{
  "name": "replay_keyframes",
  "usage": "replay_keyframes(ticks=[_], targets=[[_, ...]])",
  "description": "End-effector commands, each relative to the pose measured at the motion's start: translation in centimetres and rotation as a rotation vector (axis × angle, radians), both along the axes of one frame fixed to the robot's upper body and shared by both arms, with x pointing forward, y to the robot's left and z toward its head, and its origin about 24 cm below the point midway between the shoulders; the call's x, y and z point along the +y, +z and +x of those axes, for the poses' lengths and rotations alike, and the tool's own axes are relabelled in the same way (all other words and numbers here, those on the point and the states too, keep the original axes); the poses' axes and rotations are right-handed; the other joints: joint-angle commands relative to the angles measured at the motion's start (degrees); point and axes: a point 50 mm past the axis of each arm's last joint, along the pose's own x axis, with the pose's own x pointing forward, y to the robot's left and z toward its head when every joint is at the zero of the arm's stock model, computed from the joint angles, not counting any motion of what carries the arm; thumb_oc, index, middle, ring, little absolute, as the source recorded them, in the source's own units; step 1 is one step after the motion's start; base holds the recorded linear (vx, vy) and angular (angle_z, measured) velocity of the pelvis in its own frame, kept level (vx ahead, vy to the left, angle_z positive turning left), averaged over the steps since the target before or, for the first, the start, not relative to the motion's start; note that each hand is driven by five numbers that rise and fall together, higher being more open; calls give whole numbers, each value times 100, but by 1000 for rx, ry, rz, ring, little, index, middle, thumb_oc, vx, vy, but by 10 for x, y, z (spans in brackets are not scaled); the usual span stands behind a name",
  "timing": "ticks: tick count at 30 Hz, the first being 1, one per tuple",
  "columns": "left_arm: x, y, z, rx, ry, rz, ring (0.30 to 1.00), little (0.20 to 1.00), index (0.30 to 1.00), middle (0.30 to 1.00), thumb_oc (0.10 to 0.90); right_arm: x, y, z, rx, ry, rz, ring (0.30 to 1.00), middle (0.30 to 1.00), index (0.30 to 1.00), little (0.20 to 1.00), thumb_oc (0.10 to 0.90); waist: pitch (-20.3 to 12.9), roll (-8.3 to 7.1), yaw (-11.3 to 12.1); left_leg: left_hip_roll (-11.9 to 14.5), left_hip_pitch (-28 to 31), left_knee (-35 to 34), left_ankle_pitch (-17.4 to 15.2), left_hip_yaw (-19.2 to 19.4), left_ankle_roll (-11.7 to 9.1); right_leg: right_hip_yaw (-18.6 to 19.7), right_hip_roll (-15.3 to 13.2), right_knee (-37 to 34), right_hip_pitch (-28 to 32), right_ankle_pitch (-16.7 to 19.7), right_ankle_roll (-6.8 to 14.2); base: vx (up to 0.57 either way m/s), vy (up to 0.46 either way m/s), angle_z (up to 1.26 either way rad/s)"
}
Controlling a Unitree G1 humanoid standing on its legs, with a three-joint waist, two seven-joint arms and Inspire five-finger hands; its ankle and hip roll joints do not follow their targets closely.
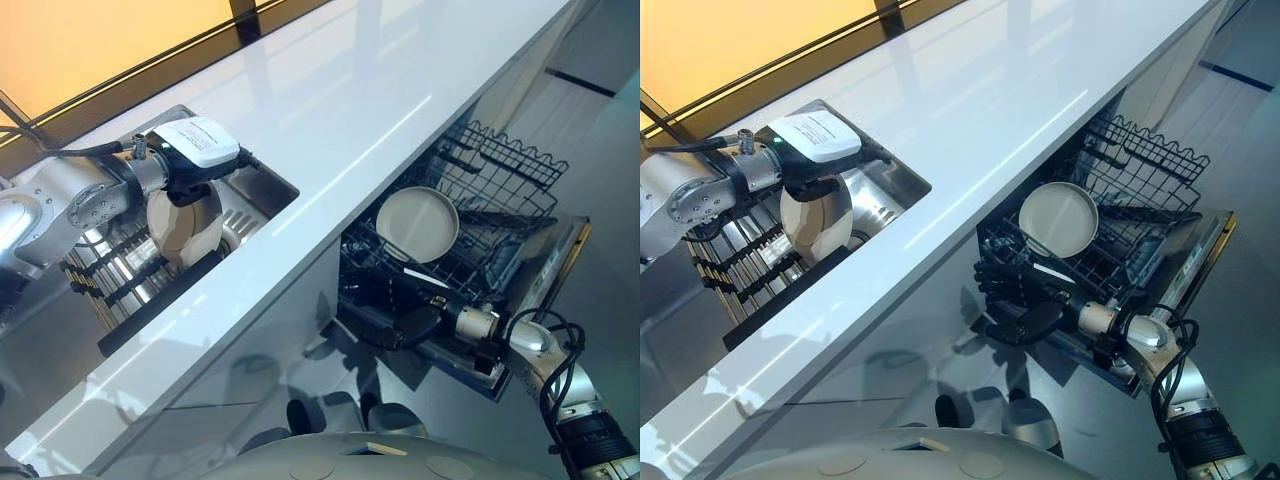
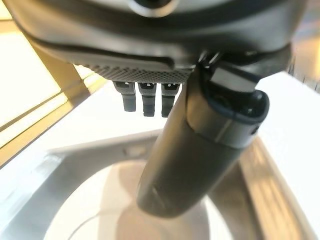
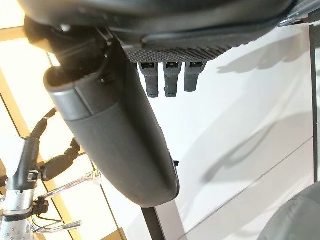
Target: Pick up plates and place into dishwasher.
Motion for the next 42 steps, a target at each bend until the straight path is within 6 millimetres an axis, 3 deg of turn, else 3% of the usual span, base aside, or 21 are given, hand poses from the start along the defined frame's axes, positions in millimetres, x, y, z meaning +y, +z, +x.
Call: replay_keyframes(ticks=[1, 7, 14, 32, 42], targets=[[17, 41, 3, -59, 146, 148, 900, 900, 900, 900, 800, 11, 44, 21, -202, 54, 46, 900, 900, 900, 900, 800, -112, 184, -1, -454, 130, 161, -735, -256, 144, -116, 269, 284, -363, 71, 504, 0, 0, 0], [33, 39, -3, -4, 246, 321, 900, 900, 900, 900, 800, 10, 44, 19, -197, 28, 55, 900, 900, 900, 900, 800, -74, 221, -12, -464, 136, 159, -722, -282, 134, -101, 294, 228, -327, 97, 497, 3, 0, -1], [56, 51, -10, 10, 354, 507, 900, 900, 900, 900, 800, 5, 42, 16, -187, 5, 62, 900, 900, 900, 900, 800, -61, 245, 0, -477, 110, 209, -725, -288, 142, -115, 299, 203, -312, 115, 485, 23, 1, -11], [68, 58, -10, -12, 362, 534, 900, 900, 900, 900, 800, 3, 39, 14, -188, -30, 63, 900, 900, 900, 900, 800, -11, 290, 1, -494, 99, 221, -728, -299, 136, -156, 281, 231, -339, 111, 493, 0, 0, 0], [64, 42, -11, 41, 337, 514, 900, 900, 900, 900, 800, 1, 42, 16, -207, -52, 61, 900, 900, 900, 900, 800, 11, 288, 16, -527, 112, 226, -734, -363, 150, -155, 272, 261, -335, 100, 498, 0, 0, 0]])
